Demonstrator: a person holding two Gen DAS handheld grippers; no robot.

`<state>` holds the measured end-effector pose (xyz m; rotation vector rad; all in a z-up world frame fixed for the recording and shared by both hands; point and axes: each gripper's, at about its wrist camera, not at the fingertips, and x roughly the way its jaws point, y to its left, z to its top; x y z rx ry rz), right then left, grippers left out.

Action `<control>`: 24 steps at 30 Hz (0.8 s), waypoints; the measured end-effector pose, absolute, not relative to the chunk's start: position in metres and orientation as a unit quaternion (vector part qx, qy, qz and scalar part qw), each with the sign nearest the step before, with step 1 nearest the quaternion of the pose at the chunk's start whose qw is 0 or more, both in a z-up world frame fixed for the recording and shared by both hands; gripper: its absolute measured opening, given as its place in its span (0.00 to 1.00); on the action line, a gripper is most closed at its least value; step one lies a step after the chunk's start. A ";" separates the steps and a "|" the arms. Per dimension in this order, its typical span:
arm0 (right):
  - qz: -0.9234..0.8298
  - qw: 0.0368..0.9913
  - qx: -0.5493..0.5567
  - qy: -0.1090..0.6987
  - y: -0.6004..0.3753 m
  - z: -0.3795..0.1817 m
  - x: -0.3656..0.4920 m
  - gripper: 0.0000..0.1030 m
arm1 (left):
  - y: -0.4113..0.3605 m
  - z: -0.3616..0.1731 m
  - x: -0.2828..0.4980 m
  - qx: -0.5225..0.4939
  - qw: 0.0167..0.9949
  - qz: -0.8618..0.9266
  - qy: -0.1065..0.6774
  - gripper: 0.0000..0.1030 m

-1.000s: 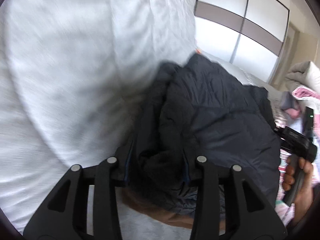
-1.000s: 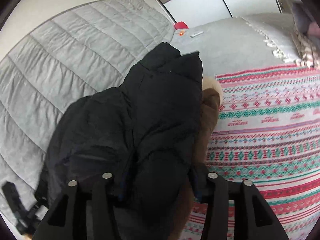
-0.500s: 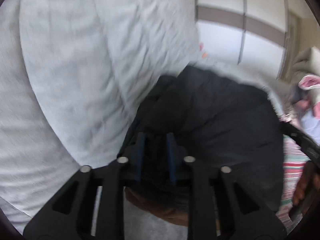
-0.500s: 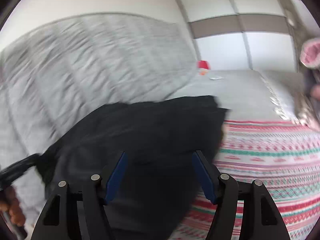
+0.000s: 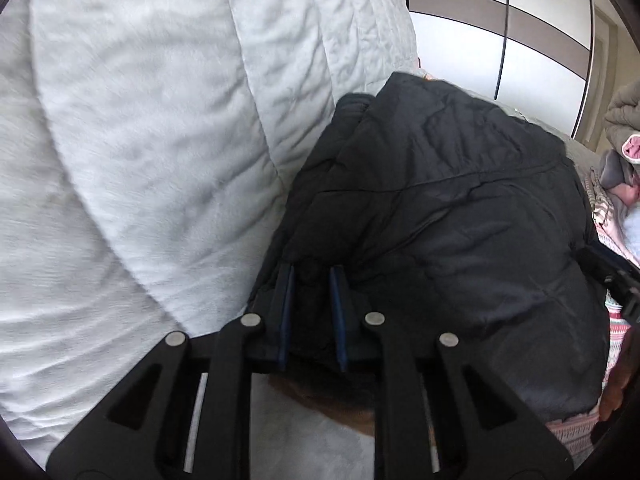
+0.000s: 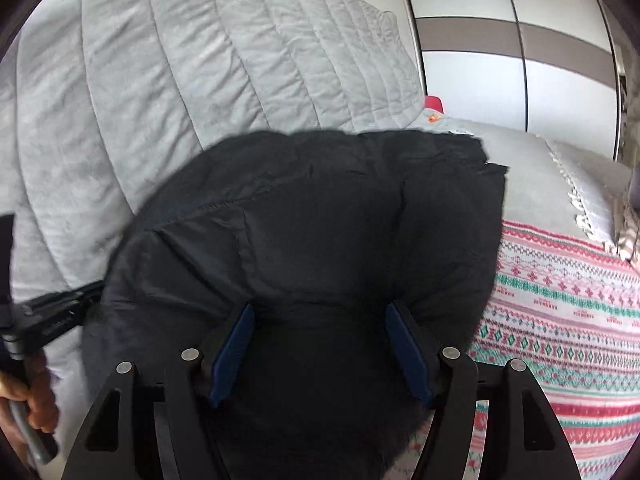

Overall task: Fold large clothes
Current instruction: 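Lift the jacket bundle with both grippers and carry it onto the brown folded blanket, then release the jacket on the brown blanket and open both grippers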

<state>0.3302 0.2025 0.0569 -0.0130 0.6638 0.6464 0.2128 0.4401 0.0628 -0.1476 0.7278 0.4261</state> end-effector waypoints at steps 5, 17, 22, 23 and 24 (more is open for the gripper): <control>0.327 0.888 0.030 0.322 0.157 0.067 0.291 0.71 | 0.428 0.088 0.156 -0.096 0.904 0.239 0.341 0.39; 0.359 0.883 -0.005 0.304 0.070 0.109 0.160 0.83 | 0.323 0.127 0.003 -0.109 0.917 0.253 0.288 0.72; 0.368 0.884 -0.014 0.288 0.036 0.138 0.100 0.88 | 0.278 0.142 -0.042 -0.123 0.927 0.241 0.260 0.81; 0.369 0.883 -0.017 0.289 0.030 0.141 0.090 0.88 | 0.269 0.145 -0.051 -0.118 0.929 0.239 0.256 0.83; 0.371 0.882 -0.021 0.289 0.023 0.145 0.078 0.88 | 0.261 0.147 -0.056 -0.110 0.931 0.240 0.252 0.85</control>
